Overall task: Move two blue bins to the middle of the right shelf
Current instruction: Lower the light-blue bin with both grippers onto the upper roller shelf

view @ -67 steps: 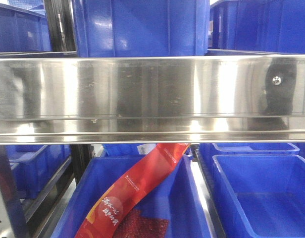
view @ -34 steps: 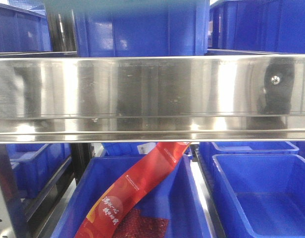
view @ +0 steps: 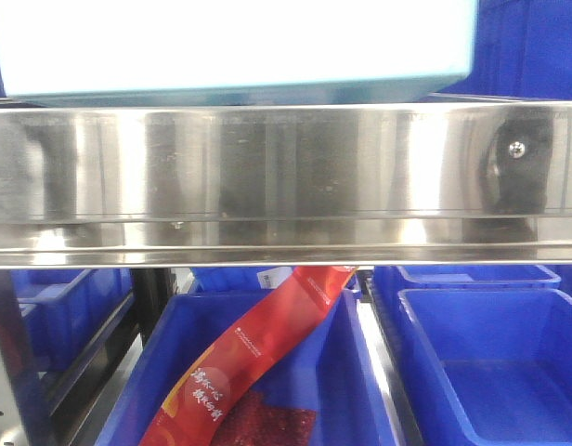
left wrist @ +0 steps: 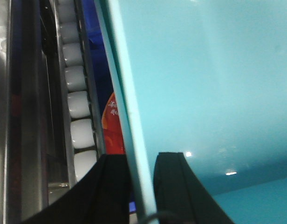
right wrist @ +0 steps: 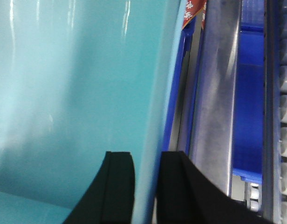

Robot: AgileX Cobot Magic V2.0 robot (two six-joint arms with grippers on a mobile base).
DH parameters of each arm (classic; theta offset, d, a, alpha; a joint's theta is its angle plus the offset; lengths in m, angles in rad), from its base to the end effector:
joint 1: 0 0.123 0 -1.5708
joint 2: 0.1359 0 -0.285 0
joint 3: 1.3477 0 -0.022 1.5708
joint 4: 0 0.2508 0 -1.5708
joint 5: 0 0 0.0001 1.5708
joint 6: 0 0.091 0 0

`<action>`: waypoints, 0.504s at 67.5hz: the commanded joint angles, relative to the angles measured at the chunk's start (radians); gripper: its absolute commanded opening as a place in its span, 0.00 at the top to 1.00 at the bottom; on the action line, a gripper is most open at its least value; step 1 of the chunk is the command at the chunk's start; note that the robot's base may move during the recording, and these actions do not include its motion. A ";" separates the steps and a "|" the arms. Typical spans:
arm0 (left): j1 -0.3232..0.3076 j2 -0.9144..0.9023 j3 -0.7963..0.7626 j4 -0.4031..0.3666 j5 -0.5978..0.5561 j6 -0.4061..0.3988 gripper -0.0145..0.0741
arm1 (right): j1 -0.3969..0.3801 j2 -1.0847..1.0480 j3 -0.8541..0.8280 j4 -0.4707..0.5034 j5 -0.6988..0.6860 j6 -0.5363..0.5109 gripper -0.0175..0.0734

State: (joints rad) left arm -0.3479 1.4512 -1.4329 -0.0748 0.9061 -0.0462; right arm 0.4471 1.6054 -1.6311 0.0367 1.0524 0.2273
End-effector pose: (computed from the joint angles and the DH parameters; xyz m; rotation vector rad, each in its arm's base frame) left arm 0.2935 -0.1121 0.3797 0.3359 2.3995 -0.2733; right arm 0.3132 0.1534 0.3805 -0.2687 2.5252 0.3197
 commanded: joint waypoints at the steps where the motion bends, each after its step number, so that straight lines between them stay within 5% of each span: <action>1: -0.004 0.001 -0.006 0.002 -0.058 0.019 0.82 | 0.002 -0.001 -0.004 -0.008 -0.048 -0.028 0.99; 11: -0.004 0.002 -0.006 0.002 -0.057 0.019 0.54 | 0.002 0.004 -0.004 -0.008 -0.026 -0.028 0.84; 29: -0.004 0.000 -0.014 0.002 -0.052 0.019 0.17 | 0.002 0.000 -0.004 -0.008 -0.022 -0.026 0.17; 34: -0.004 -0.006 -0.026 0.002 -0.048 0.019 0.16 | 0.002 -0.010 -0.007 -0.008 -0.022 -0.026 0.18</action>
State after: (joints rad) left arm -0.3479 1.4628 -1.4389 -0.0675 0.8640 -0.0292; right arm 0.4471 1.6178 -1.6311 0.0312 1.0403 0.2085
